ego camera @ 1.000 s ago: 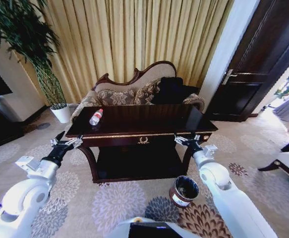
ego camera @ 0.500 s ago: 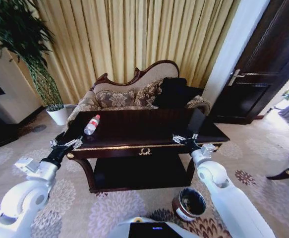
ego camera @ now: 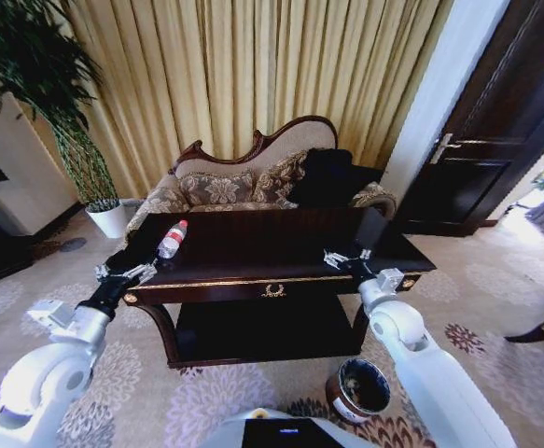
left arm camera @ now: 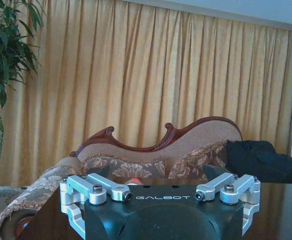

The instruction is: Move to the front of the table and place the trash on the table into the trash bin.

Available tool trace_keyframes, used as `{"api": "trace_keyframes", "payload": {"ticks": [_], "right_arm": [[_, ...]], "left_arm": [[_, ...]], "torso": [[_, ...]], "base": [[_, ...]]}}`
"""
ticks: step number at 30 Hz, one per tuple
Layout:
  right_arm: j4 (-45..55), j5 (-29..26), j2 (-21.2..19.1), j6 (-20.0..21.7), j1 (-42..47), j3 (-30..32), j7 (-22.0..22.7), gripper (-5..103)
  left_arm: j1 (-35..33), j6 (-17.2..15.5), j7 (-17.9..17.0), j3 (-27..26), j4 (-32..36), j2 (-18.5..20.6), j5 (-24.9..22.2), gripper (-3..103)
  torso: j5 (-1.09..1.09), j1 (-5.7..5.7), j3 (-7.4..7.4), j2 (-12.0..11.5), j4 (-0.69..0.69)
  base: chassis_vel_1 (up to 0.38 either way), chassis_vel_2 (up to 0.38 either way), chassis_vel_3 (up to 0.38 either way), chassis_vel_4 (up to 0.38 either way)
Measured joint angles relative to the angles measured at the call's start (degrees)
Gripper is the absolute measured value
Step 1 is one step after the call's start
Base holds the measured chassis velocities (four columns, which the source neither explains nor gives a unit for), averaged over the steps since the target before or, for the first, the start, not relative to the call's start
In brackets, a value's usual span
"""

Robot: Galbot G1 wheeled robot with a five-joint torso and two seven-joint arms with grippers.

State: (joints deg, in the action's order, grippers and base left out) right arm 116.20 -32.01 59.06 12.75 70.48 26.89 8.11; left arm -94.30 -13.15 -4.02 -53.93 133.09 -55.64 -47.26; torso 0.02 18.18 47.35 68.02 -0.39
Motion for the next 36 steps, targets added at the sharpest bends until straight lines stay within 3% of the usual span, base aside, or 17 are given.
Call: {"api": "trace_keyframes", "payload": {"ticks": [36], "right_arm": [[-0.1, 1.7, 1.0, -0.6, 0.8, 0.3, -1.4, 100]], "left_arm": [[-0.2, 0.0, 1.0, 0.4, -0.2, -0.6, 0.4, 100]], "torso": [[0.0, 0.01, 0.0, 0.0, -0.01]], "base": [[-0.011, 0.009, 0.01, -0.009]]}}
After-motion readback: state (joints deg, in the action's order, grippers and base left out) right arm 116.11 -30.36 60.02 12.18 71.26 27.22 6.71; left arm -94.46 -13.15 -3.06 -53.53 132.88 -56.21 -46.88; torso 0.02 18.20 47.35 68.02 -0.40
